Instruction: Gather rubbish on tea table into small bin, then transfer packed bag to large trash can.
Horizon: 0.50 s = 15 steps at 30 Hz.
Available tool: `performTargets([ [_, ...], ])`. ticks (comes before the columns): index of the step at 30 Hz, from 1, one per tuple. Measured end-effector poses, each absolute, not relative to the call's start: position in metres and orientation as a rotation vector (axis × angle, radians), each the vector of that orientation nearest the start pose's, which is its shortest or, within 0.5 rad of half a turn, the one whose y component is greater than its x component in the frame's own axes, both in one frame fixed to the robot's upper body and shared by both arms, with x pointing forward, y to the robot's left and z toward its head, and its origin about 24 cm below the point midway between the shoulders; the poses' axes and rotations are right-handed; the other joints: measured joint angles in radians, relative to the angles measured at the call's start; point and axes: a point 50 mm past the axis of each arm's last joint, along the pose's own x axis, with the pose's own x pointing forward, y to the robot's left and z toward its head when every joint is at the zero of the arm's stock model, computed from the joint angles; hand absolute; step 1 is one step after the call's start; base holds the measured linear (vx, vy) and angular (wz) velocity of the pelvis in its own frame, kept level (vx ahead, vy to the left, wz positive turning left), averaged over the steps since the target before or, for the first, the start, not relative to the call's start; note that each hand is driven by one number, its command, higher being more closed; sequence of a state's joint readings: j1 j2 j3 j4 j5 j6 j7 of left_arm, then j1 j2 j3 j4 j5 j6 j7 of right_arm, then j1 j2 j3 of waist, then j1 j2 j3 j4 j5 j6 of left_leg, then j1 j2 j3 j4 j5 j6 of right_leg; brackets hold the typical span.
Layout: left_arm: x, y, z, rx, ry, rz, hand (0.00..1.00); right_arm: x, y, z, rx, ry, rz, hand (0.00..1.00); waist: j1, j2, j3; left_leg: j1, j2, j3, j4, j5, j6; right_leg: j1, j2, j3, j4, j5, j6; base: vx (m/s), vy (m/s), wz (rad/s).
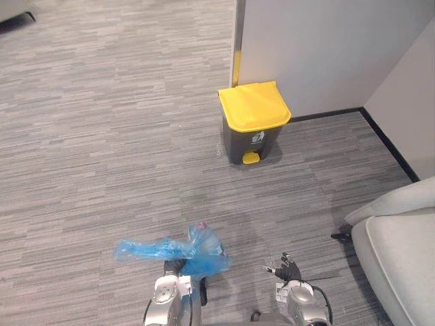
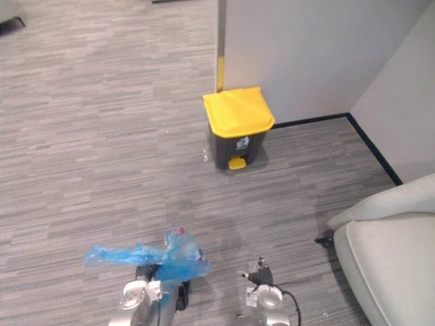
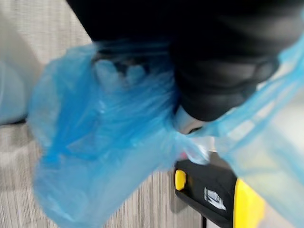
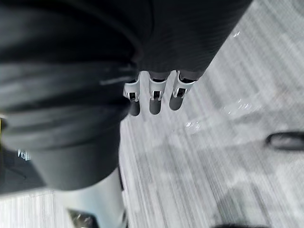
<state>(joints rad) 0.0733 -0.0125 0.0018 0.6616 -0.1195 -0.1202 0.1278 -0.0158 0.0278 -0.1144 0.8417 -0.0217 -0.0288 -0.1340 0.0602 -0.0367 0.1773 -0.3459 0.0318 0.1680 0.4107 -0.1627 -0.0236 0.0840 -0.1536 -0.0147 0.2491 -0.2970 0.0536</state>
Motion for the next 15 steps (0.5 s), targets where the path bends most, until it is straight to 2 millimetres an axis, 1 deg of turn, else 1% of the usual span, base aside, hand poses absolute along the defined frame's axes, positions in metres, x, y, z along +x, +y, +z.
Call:
performTargets([
  [1, 0.175, 0.158, -0.106, -0.086, 0.627, 0.196, 1.0, 0.174, -0.16, -0.126, 0.006, 0.802, -0.202, 0.0, 0.002, -0.008, -0.004, 0.04, -0.006, 0.04, 0.007, -0.034, 0.022, -0.026, -0.023, 0.025, 0.105, 0.0, 0.014, 0.39, 0.231, -0.51],
  [2, 0.171, 0.158, -0.109, -0.084, 0.641, 0.197, 1.0, 0.174, -0.158, -0.126, 0.005, 0.801, -0.194, 0.0, 0.001, -0.007, -0.004, 0.076, -0.014, 0.051, 0.005, -0.055, 0.03, -0.055, -0.038, 0.032, 0.2, 0.013, 0.046, 0.58, 0.294, -0.52],
  [3, 0.165, 0.157, -0.111, -0.069, 0.655, 0.18, 1.0, 0.172, -0.157, -0.127, 0.003, 0.806, -0.189, 0.0, -0.004, -0.007, -0.005, 0.134, -0.026, 0.071, -0.012, -0.073, 0.044, -0.107, -0.055, 0.041, 0.362, 0.036, 0.111, 0.47, 0.203, -0.31],
  [4, 0.165, 0.157, -0.111, -0.059, 0.657, 0.17, 1.0, 0.171, -0.156, -0.127, 0.002, 0.809, -0.187, 0.0, -0.009, -0.006, -0.005, 0.172, -0.031, 0.078, -0.027, -0.081, 0.053, -0.16, -0.055, 0.047, 0.493, 0.044, 0.135, 0.52, 0.186, -0.19],
  [5, 0.167, 0.157, -0.11, -0.056, 0.652, 0.168, 1.0, 0.171, -0.156, -0.127, 0.002, 0.81, -0.186, 0.0, -0.011, -0.005, -0.005, 0.206, -0.034, 0.078, -0.049, -0.082, 0.056, -0.22, -0.054, 0.024, 0.608, 0.046, 0.135, 0.39, 0.074, -0.09],
  [6, 0.168, 0.158, -0.109, -0.053, 0.648, 0.168, 1.0, 0.171, -0.156, -0.127, 0.003, 0.809, -0.185, 0.0, -0.014, -0.003, -0.004, 0.247, -0.034, 0.078, -0.084, -0.082, 0.056, -0.278, -0.059, -0.02, 0.693, 0.039, 0.118, 0.36, 0.05, -0.08],
  [7, 0.172, 0.158, -0.108, -0.051, 0.639, 0.166, 1.0, 0.17, -0.156, -0.128, 0.003, 0.811, -0.185, 0.0, -0.016, -0.003, -0.003, 0.281, -0.034, 0.077, -0.111, -0.082, 0.056, -0.311, -0.066, -0.059, 0.731, 0.028, 0.095, 0.35, 0.003, -0.12],
  [8, 0.172, 0.158, -0.108, -0.051, 0.637, 0.168, 1.0, 0.17, -0.156, -0.128, 0.004, 0.811, -0.185, 0.0, -0.019, -0.001, -0.002, 0.333, -0.032, 0.076, -0.145, -0.082, 0.056, -0.345, -0.071, -0.103, 0.749, 0.009, 0.054, 0.28, -0.023, -0.12],
  [9, 0.173, 0.158, -0.107, -0.051, 0.635, 0.168, 1.0, 0.17, -0.156, -0.127, 0.003, 0.807, -0.186, 0.0, -0.022, 0.004, 0.0, 0.361, -0.028, 0.074, -0.161, -0.083, 0.055, -0.366, -0.07, -0.128, 0.742, -0.003, 0.034, 0.41, -0.108, -0.07],
  [10, 0.176, 0.158, -0.106, -0.053, 0.626, 0.169, 1.0, 0.171, -0.157, -0.126, 0.0, 0.799, -0.188, 0.0, -0.03, 0.011, 0.003, 0.396, -0.011, 0.067, -0.17, -0.091, 0.054, -0.406, -0.055, -0.165, 0.692, -0.022, 0.012, 0.33, -0.135, 0.02],
  [11, 0.177, 0.159, -0.105, -0.054, 0.623, 0.17, 1.0, 0.172, -0.158, -0.126, -0.002, 0.799, -0.189, 0.0, -0.039, 0.021, 0.009, 0.414, 0.003, 0.064, -0.175, -0.094, 0.051, -0.421, -0.037, -0.182, 0.621, -0.024, 0.006, 0.38, -0.201, 0.15],
  [12, 0.179, 0.161, -0.105, -0.052, 0.619, 0.176, 1.0, 0.171, -0.16, -0.126, -0.005, 0.802, -0.19, 0.0, -0.052, 0.025, 0.009, 0.428, 0.016, 0.051, -0.181, -0.095, 0.049, -0.443, -0.01, -0.191, 0.473, -0.008, 0.003, 0.32, -0.208, 0.32],
  [13, 0.178, 0.164, -0.105, -0.042, 0.621, 0.177, 1.0, 0.168, -0.161, -0.128, -0.008, 0.811, -0.194, 0.0, -0.06, 0.004, 0.0, 0.435, 0.005, 0.022, -0.182, -0.103, 0.029, -0.438, 0.005, -0.182, 0.279, 0.094, -0.006, 0.39, -0.253, 0.45],
  [14, 0.18, 0.165, -0.107, -0.036, 0.629, 0.175, 1.0, 0.161, -0.162, -0.131, -0.013, 0.835, -0.198, 0.0, -0.066, -0.001, 0.003, 0.443, -0.004, -0.006, -0.18, -0.125, -0.001, -0.434, 0.005, -0.172, 0.23, 0.159, -0.053, 0.33, -0.197, 0.29],
  [15, 0.18, 0.161, -0.11, -0.045, 0.649, 0.173, 1.0, 0.161, -0.172, -0.132, -0.037, 0.847, -0.205, 0.0, -0.057, 0.035, -0.004, 0.45, 0.028, -0.028, -0.182, -0.138, -0.018, -0.429, 0.029, -0.186, 0.24, 0.152, -0.056, 0.34, -0.185, 0.01],
])
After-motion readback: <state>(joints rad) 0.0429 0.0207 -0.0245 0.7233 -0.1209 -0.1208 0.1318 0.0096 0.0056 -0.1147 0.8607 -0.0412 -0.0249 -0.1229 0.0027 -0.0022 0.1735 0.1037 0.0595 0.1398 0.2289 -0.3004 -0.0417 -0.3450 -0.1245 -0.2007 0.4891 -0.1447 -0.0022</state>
